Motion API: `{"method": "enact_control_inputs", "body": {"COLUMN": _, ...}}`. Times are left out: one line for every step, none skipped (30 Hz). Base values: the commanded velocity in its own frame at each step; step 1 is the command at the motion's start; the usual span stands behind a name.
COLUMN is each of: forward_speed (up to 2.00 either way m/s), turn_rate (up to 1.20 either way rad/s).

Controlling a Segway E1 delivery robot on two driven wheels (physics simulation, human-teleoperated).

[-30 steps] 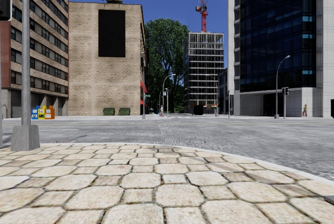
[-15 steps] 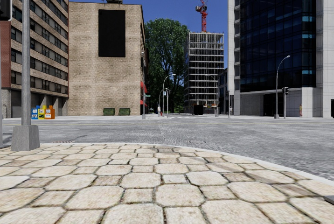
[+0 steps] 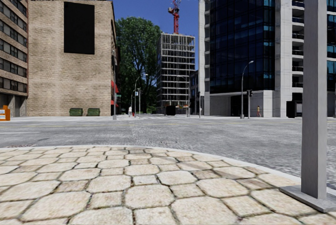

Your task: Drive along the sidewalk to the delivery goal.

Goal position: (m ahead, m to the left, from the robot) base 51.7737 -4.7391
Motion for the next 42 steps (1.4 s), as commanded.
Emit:
{"method": "enact_control_inputs", "body": {"forward_speed": 0.0, "turn_rate": -1.02}}
{"method": "enact_control_inputs", "body": {"forward_speed": 0.0, "turn_rate": -1.02}}
{"method": "enact_control_inputs", "body": {"forward_speed": 0.0, "turn_rate": -1.02}}
{"method": "enact_control_inputs", "body": {"forward_speed": 0.0, "turn_rate": -1.02}}
{"method": "enact_control_inputs", "body": {"forward_speed": 0.0, "turn_rate": -1.02}}
{"method": "enact_control_inputs", "body": {"forward_speed": 0.0, "turn_rate": -1.02}}
{"method": "enact_control_inputs", "body": {"forward_speed": 0.0, "turn_rate": -1.02}}
{"method": "enact_control_inputs", "body": {"forward_speed": 0.0, "turn_rate": -1.02}}
{"method": "enact_control_inputs", "body": {"forward_speed": 0.0, "turn_rate": -1.02}}
{"method": "enact_control_inputs", "body": {"forward_speed": 0.0, "turn_rate": -1.02}}
{"method": "enact_control_inputs", "body": {"forward_speed": 0.0, "turn_rate": -1.02}}
{"method": "enact_control_inputs", "body": {"forward_speed": 0.0, "turn_rate": -1.02}}
{"method": "enact_control_inputs", "body": {"forward_speed": 0.0, "turn_rate": -1.02}}
{"method": "enact_control_inputs", "body": {"forward_speed": 0.0, "turn_rate": -1.02}}
{"method": "enact_control_inputs", "body": {"forward_speed": 0.0, "turn_rate": -1.02}}
{"method": "enact_control_inputs", "body": {"forward_speed": 0.0, "turn_rate": -1.02}}
{"method": "enact_control_inputs", "body": {"forward_speed": 0.0, "turn_rate": -1.02}}
{"method": "enact_control_inputs", "body": {"forward_speed": 0.0, "turn_rate": -1.02}}
{"method": "enact_control_inputs", "body": {"forward_speed": 0.0, "turn_rate": -1.02}}
{"method": "enact_control_inputs", "body": {"forward_speed": 0.0, "turn_rate": -1.02}}
{"method": "enact_control_inputs", "body": {"forward_speed": 0.0, "turn_rate": -1.02}}
{"method": "enact_control_inputs", "body": {"forward_speed": 0.0, "turn_rate": -1.02}}
{"method": "enact_control_inputs", "body": {"forward_speed": 0.0, "turn_rate": -1.02}}
{"method": "enact_control_inputs", "body": {"forward_speed": 0.0, "turn_rate": -1.02}}
{"method": "enact_control_inputs", "body": {"forward_speed": 0.0, "turn_rate": -1.02}}
{"method": "enact_control_inputs", "body": {"forward_speed": 0.0, "turn_rate": -1.02}}
{"method": "enact_control_inputs", "body": {"forward_speed": 0.0, "turn_rate": -1.02}}
{"method": "enact_control_inputs", "body": {"forward_speed": 0.0, "turn_rate": -1.02}}
{"method": "enact_control_inputs", "body": {"forward_speed": 0.0, "turn_rate": -1.02}}
{"method": "enact_control_inputs", "body": {"forward_speed": 0.0, "turn_rate": -1.02}}
{"method": "enact_control_inputs", "body": {"forward_speed": 0.0, "turn_rate": -1.02}}
{"method": "enact_control_inputs", "body": {"forward_speed": 0.0, "turn_rate": -1.02}}
{"method": "enact_control_inputs", "body": {"forward_speed": 0.0, "turn_rate": -1.02}}
{"method": "enact_control_inputs", "body": {"forward_speed": 0.0, "turn_rate": -1.01}}
{"method": "enact_control_inputs", "body": {"forward_speed": 0.0, "turn_rate": -0.9}}
{"method": "enact_control_inputs", "body": {"forward_speed": 0.0, "turn_rate": -0.43}}
{"method": "enact_control_inputs", "body": {"forward_speed": 0.0, "turn_rate": 0.0}}
{"method": "enact_control_inputs", "body": {"forward_speed": 0.0, "turn_rate": 0.0}}
{"method": "enact_control_inputs", "body": {"forward_speed": 0.0, "turn_rate": 0.0}}
{"method": "enact_control_inputs", "body": {"forward_speed": 0.0, "turn_rate": 0.0}}
{"method": "enact_control_inputs", "body": {"forward_speed": 0.0, "turn_rate": 0.0}}
{"method": "enact_control_inputs", "body": {"forward_speed": 0.0, "turn_rate": 0.0}}
